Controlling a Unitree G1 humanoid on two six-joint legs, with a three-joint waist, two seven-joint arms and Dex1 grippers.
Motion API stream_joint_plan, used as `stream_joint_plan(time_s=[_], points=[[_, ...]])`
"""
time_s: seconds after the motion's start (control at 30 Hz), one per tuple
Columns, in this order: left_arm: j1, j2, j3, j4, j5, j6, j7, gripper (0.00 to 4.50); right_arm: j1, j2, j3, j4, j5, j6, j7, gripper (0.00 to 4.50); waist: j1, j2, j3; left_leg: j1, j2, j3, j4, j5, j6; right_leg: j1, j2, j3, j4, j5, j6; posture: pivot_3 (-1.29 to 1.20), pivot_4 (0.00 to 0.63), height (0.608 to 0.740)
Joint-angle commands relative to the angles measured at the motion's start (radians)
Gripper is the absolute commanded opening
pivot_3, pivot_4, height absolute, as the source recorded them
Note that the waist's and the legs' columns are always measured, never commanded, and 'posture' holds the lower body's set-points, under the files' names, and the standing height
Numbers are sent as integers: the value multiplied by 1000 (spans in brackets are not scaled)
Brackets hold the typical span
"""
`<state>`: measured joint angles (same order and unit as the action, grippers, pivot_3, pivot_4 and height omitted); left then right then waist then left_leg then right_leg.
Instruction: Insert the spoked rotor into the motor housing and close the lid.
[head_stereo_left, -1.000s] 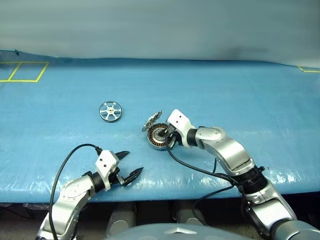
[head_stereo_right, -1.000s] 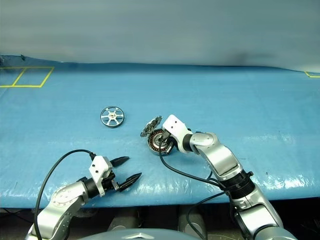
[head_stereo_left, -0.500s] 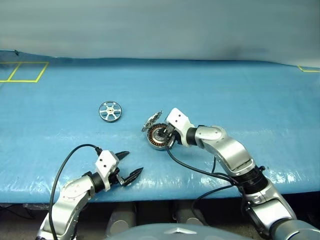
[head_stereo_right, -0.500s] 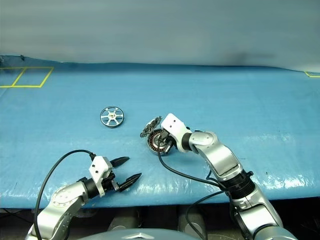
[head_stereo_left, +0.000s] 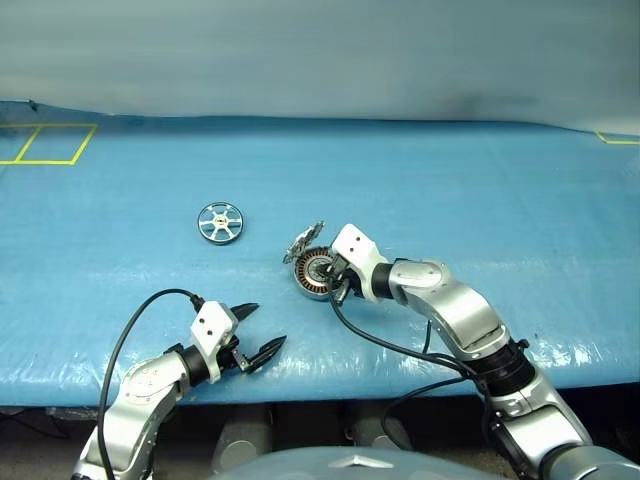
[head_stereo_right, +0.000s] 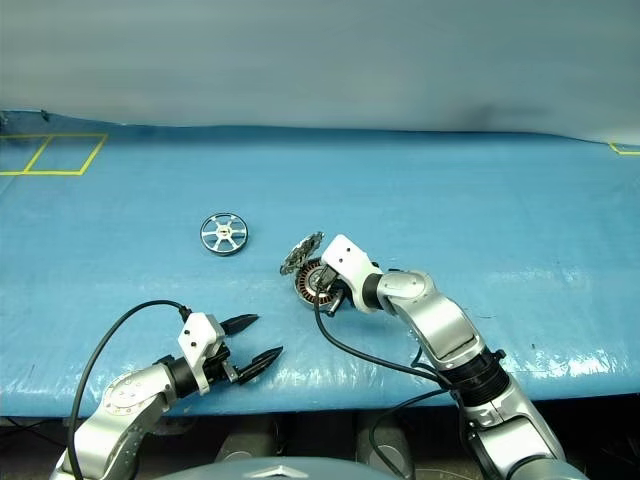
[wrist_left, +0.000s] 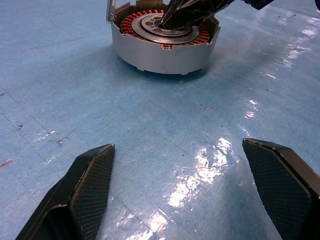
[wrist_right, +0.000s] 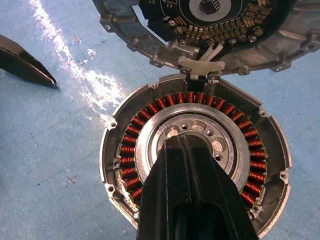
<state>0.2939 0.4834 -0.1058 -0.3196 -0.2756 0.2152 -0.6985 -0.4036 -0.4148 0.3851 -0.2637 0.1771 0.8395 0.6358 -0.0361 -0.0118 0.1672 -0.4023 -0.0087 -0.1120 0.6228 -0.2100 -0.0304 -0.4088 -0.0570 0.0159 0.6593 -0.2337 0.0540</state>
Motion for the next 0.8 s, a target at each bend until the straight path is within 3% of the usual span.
stream_joint_plan(time_s=[0.03, 0.6, 0.8], points=[[1, 5, 4, -36, 1, -9, -2, 4500, 9, 5, 10, -45, 10, 2, 9, 37, 0, 0, 0, 0, 0, 0, 0, 0, 0, 0, 0, 0, 0, 0, 0, 0, 150, 740], [-7, 13, 24, -45, -9, -10, -2, 4500, 17, 11, -67, -67, 17, -4, -38, 37, 0, 0, 0, 0, 0, 0, 0, 0, 0, 0, 0, 0, 0, 0, 0, 0, 150, 740], [-18, 110, 111, -121, -32, 70, -11, 4500, 79, -38, -98, -199, 47, 11, -29, 37, 1, 0, 0, 0, 0, 0, -1, 0, 0, 0, 0, 0, 0, 0, 0, 0, 150, 740]])
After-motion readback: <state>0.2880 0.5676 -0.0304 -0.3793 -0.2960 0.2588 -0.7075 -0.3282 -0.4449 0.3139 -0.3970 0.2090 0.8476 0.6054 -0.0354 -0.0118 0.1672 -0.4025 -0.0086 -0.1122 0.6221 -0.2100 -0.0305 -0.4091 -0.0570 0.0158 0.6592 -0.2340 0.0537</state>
